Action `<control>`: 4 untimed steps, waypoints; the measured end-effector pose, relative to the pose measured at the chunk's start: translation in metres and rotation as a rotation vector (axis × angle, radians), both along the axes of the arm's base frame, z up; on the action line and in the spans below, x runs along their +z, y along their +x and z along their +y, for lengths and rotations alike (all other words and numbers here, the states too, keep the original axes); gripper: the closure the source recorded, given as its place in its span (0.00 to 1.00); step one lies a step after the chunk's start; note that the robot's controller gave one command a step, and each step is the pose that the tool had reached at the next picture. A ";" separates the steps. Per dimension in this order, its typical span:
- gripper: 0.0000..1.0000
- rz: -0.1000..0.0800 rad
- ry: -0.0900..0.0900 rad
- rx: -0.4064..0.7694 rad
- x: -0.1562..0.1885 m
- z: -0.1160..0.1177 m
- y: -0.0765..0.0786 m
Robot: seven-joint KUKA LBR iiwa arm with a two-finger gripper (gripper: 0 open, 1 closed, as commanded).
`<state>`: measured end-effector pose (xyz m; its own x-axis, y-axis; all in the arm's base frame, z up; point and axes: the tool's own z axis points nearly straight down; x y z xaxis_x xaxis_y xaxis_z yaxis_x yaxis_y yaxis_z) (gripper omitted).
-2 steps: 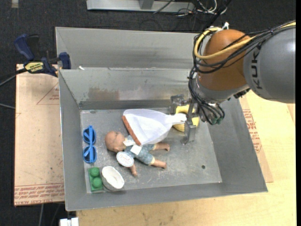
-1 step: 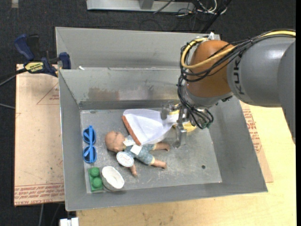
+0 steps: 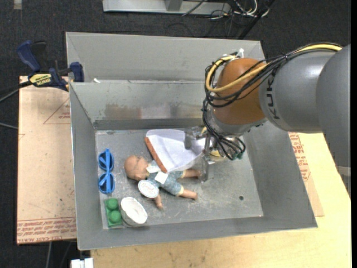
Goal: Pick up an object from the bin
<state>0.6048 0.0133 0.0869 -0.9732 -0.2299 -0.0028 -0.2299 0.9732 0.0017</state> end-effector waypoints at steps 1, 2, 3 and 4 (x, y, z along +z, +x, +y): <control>0.00 -0.003 0.001 -0.163 -0.006 0.003 0.005; 1.00 -0.009 -0.002 0.227 -0.012 0.035 -0.011; 1.00 -0.010 -0.002 0.226 -0.012 0.035 -0.011; 1.00 -0.010 -0.002 0.225 -0.012 0.035 -0.011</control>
Offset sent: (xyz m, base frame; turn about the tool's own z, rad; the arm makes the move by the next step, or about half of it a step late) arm -0.0149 0.0362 -0.0169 -0.2303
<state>0.5937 0.0483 0.0752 -0.8972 -0.4415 -0.0114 -0.4415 0.8973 -0.0032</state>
